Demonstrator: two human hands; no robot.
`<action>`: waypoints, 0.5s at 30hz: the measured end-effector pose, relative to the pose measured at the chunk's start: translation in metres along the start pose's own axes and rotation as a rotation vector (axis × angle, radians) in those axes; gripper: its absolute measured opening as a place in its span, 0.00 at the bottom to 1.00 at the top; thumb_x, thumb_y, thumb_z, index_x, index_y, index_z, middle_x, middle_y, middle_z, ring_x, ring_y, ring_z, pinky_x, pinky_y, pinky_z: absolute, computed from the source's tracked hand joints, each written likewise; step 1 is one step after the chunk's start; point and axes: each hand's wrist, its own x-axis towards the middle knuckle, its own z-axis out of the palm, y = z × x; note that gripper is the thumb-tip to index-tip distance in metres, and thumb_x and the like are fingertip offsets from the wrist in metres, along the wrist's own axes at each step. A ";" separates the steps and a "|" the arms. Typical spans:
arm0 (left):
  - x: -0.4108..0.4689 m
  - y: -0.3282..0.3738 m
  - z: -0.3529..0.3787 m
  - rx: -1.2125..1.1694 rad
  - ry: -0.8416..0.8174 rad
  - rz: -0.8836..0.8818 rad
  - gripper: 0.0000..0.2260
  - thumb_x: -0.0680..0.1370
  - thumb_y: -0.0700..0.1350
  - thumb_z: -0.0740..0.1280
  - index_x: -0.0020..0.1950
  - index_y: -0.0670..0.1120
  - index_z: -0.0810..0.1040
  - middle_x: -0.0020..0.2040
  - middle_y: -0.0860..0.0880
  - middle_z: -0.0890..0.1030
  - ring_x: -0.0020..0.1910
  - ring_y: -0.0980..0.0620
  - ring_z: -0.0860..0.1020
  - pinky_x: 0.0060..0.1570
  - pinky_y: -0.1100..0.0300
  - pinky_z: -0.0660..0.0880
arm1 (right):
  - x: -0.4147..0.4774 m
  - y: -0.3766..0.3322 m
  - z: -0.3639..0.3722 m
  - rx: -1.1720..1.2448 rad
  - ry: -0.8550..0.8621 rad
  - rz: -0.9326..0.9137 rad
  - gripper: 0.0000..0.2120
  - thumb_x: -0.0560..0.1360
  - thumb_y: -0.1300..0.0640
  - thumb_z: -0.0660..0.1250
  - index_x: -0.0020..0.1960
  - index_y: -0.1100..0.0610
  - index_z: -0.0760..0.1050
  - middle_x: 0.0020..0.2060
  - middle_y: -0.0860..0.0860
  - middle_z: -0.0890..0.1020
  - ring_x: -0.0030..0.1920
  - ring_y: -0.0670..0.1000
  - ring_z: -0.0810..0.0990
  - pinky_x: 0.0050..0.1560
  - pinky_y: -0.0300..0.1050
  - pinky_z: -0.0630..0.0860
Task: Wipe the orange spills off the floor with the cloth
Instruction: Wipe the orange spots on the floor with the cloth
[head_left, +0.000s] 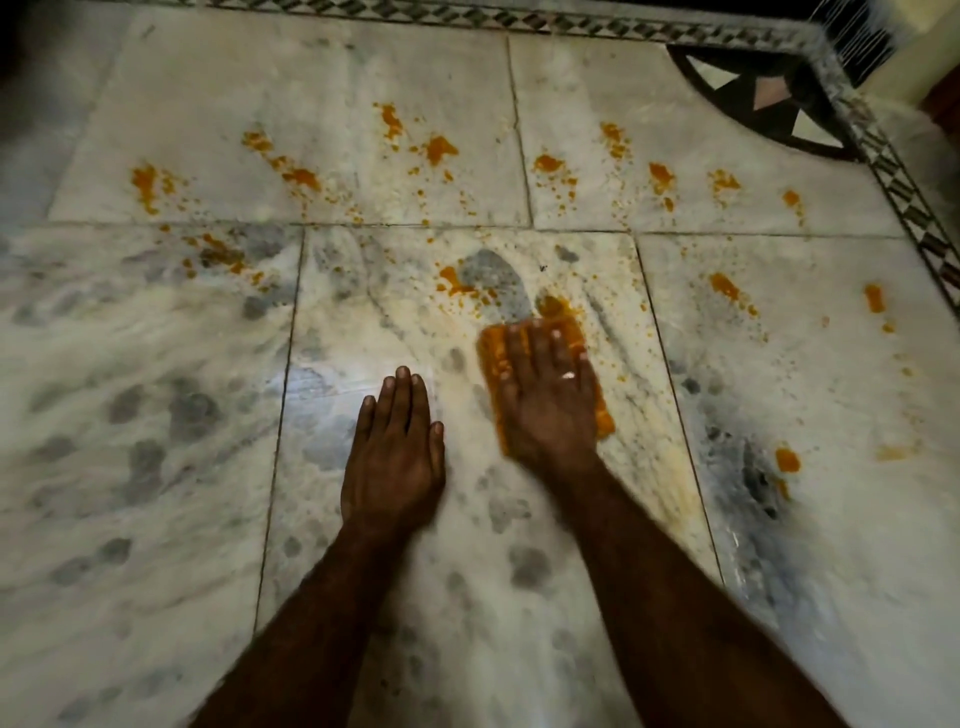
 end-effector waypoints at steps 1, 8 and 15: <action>0.000 0.000 -0.001 0.000 -0.003 0.000 0.28 0.83 0.51 0.49 0.79 0.38 0.61 0.80 0.39 0.62 0.78 0.43 0.62 0.77 0.48 0.53 | 0.000 0.015 -0.001 0.003 -0.004 0.057 0.30 0.83 0.43 0.43 0.83 0.49 0.53 0.82 0.52 0.57 0.82 0.57 0.56 0.80 0.61 0.51; -0.002 0.005 -0.002 -0.033 0.009 -0.010 0.27 0.83 0.50 0.50 0.79 0.37 0.60 0.80 0.39 0.61 0.79 0.43 0.62 0.77 0.46 0.56 | -0.097 -0.027 0.007 0.030 0.091 0.137 0.31 0.80 0.47 0.52 0.82 0.55 0.60 0.80 0.57 0.63 0.80 0.60 0.62 0.77 0.65 0.59; -0.002 0.002 -0.001 -0.035 0.027 -0.001 0.26 0.83 0.48 0.51 0.79 0.37 0.61 0.79 0.39 0.62 0.79 0.43 0.62 0.76 0.45 0.60 | 0.016 -0.025 0.005 0.020 0.051 -0.065 0.28 0.84 0.44 0.49 0.83 0.50 0.57 0.82 0.53 0.60 0.81 0.57 0.58 0.79 0.61 0.51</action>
